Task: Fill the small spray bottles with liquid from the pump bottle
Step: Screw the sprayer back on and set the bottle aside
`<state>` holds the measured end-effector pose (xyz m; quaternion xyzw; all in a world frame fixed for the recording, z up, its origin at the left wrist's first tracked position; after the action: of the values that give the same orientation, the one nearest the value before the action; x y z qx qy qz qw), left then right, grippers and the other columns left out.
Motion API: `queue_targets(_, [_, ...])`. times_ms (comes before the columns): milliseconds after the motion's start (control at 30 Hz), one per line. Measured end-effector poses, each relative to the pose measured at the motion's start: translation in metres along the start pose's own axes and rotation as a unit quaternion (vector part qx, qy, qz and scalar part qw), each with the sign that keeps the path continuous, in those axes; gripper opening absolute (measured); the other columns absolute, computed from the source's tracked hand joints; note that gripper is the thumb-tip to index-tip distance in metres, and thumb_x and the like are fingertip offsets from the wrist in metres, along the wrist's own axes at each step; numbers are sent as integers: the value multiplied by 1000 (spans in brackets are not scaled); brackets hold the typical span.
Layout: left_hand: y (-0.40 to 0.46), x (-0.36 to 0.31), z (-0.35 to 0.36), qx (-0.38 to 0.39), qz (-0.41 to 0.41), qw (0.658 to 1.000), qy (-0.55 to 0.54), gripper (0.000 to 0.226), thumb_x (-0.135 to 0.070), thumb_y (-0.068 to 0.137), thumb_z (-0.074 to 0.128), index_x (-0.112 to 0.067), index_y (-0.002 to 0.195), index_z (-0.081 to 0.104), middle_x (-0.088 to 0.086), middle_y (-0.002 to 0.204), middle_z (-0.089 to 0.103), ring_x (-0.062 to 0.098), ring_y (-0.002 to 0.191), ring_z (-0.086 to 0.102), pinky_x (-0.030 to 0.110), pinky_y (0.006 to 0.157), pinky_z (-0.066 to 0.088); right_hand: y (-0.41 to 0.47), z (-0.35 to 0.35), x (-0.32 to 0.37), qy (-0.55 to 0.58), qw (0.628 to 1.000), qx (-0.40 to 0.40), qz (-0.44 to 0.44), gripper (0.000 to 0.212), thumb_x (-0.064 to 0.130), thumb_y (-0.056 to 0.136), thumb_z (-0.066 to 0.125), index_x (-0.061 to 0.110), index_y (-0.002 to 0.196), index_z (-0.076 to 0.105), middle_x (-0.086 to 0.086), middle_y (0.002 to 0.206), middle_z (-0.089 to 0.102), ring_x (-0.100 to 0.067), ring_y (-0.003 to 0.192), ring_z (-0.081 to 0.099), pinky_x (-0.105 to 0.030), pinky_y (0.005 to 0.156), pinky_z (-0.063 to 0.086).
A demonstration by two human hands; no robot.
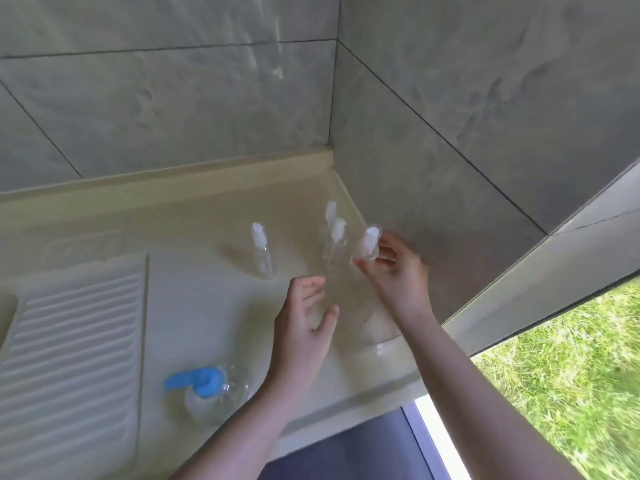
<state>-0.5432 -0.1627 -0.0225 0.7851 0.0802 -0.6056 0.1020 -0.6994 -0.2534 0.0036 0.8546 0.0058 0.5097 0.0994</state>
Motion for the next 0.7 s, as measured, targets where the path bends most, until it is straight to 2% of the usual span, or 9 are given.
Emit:
queue_targets(133, [7,14,1,-17,-21,1000,-8,35,-10,88,67,-31,111,51,-17,122,61,3,115,61,26,96,46,6,23,-21,12,999,28,21,41,15,76,81,23,114,67,10,105,71,-5,95,68,-22,84,55])
queue_targets(333, [9,28,0,-21,-66,997,-19,38,-4,89,64,-32,111,51,-22,124,59,-2,117,58,19,92,42,1,40,-26,23,998,34,36,40,19,78,80,25,115,66,14,108,71,0,99,66,-21,87,53])
queue_targets(600, [11,27,-2,-21,-79,996,-21,35,-5,90,64,-27,115,53,-21,124,60,-2,115,59,5,84,38,-3,42,-22,14,999,39,26,42,14,78,79,20,117,65,9,109,70,0,96,66,-8,78,49])
queue_targets(700, [11,24,-3,-21,-82,996,-20,35,-5,90,64,-27,115,53,-24,123,59,-3,113,59,2,81,37,-3,41,-19,-6,999,47,2,41,14,79,79,22,117,64,8,109,69,-5,98,66,-16,77,54])
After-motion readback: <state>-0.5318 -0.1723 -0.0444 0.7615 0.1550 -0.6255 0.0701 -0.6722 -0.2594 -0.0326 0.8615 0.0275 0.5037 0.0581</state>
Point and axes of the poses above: each hand's wrist, its own y-axis towards the middle knuckle, its own z-axis out of the palm, x = y × z, the point moved 4 cm from there along y, towards the middle knuckle
